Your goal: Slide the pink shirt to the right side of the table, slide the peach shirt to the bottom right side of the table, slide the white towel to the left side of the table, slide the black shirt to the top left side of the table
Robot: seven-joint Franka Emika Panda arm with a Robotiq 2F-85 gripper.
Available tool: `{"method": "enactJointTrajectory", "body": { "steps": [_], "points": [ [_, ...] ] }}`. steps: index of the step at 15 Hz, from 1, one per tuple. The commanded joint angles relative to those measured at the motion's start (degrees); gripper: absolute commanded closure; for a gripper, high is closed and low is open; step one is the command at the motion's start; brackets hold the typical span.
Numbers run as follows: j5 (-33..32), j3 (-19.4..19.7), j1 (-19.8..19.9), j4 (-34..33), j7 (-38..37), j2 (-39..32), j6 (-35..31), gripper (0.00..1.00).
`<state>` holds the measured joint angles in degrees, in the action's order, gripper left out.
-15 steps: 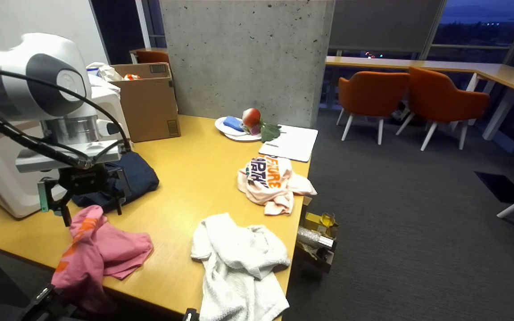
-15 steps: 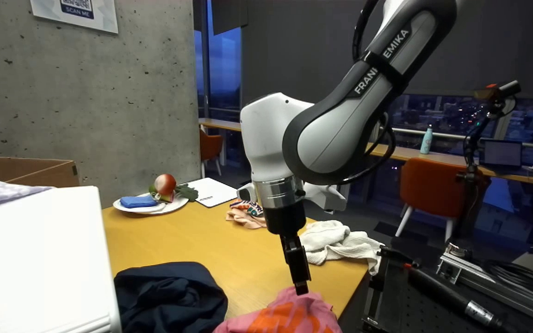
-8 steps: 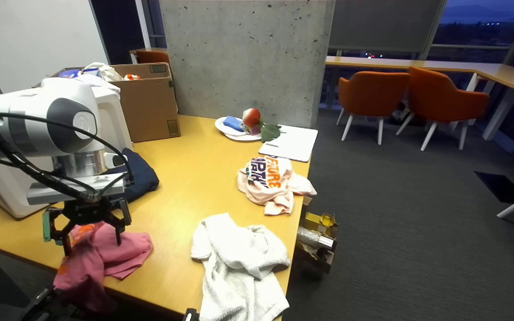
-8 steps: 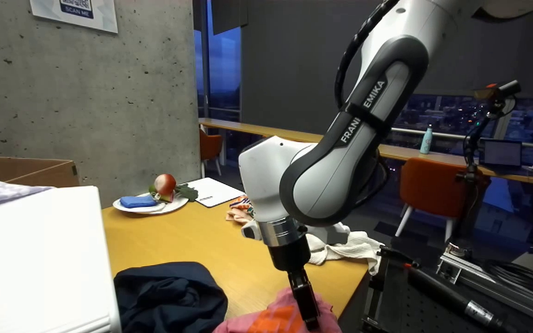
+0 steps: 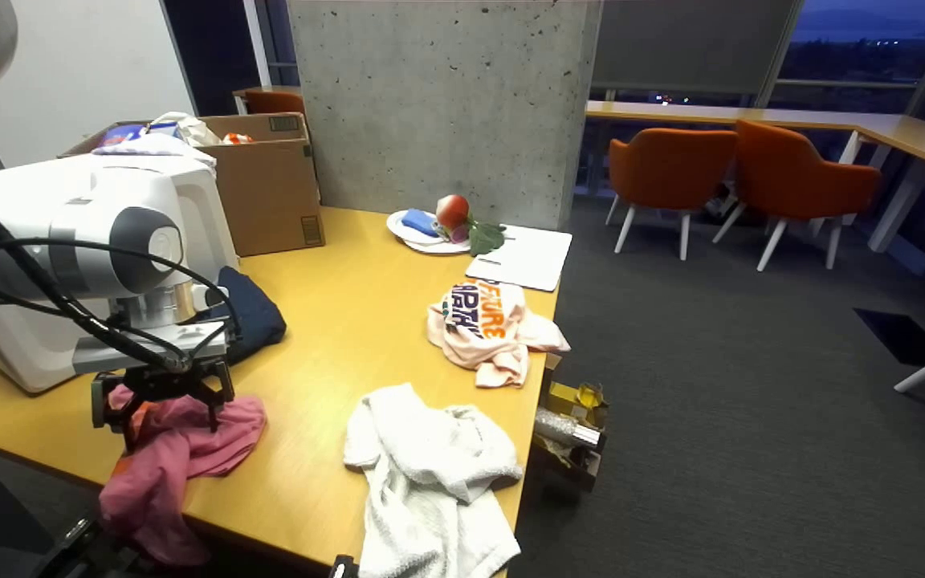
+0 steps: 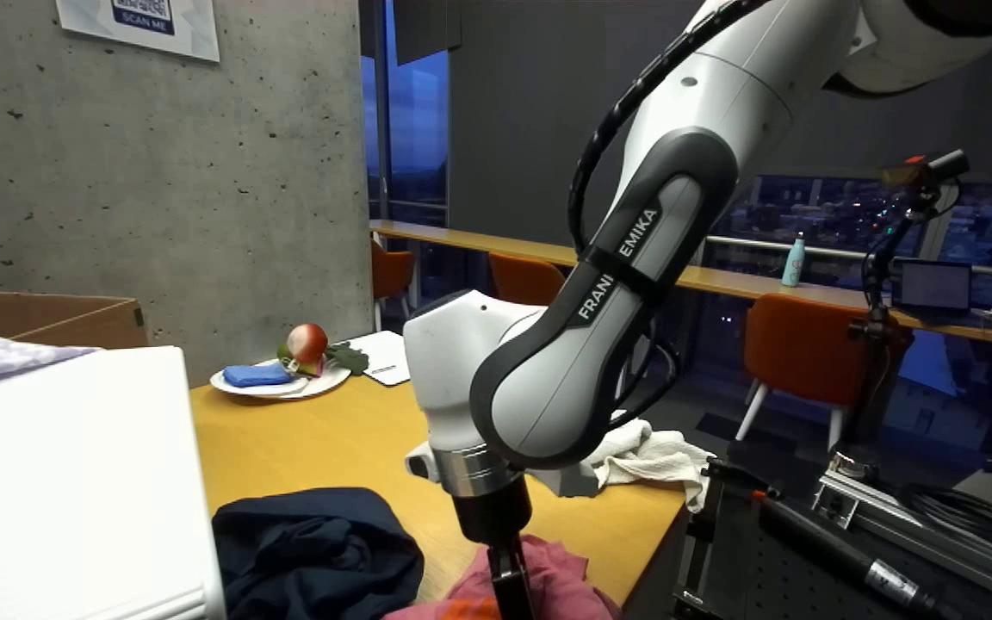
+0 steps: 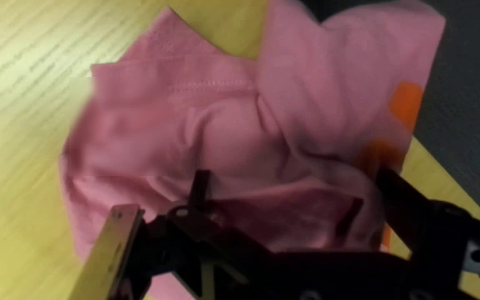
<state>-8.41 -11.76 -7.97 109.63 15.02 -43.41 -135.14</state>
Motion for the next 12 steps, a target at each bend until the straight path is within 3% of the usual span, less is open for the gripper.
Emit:
{"method": "enactJointTrajectory", "body": {
  "steps": [1, 12],
  "points": [
    [1.31, -1.04, -1.91, -6.85, -0.30, -3.75, 0.89, 0.00],
    [3.41, -4.12, -3.65, -17.08, 0.66, -8.72, 2.20, 0.00]
  ]
}}
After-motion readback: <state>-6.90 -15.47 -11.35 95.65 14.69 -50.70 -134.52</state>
